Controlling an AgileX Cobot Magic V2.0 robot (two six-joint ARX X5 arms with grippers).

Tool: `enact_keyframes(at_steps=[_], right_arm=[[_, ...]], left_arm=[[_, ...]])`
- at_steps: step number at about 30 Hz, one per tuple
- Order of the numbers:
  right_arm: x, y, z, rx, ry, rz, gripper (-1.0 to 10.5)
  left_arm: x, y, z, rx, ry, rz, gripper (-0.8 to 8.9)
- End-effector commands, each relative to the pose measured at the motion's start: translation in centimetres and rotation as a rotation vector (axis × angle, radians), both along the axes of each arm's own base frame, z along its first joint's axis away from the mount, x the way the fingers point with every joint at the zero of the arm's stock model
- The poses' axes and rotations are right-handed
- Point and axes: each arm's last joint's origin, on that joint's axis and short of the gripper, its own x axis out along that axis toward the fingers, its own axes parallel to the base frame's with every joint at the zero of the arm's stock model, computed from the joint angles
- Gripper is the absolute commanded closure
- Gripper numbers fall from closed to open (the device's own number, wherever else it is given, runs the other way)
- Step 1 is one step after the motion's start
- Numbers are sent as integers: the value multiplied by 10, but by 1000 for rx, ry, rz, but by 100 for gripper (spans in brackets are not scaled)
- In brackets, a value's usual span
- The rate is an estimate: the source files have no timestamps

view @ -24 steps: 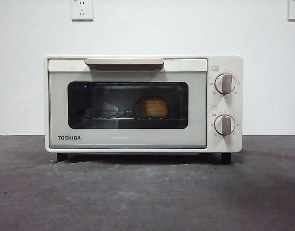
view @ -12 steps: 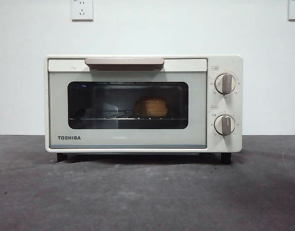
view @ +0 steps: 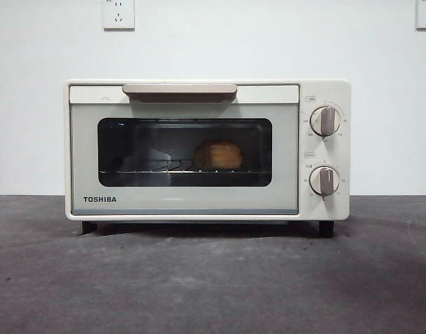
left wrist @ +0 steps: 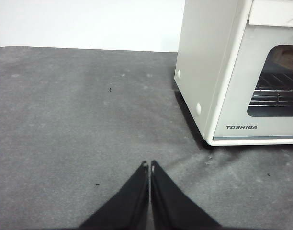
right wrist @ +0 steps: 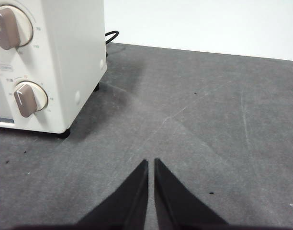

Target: The left arm flap open the oven, the right arm pick bread and place it into oven, the left arm flap close the oven

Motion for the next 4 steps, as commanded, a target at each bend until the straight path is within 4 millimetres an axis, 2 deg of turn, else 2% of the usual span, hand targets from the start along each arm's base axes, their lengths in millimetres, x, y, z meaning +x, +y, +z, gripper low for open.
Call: enact_keyframes(at_steps=[1, 4], right_arm=[[0, 0, -1, -9, -8, 2, 928], [0, 0, -1, -9, -8, 2, 928]], left_arm=[[1, 0, -7, -1, 26, -2, 802], [1, 0, -7, -1, 26, -2, 803]])
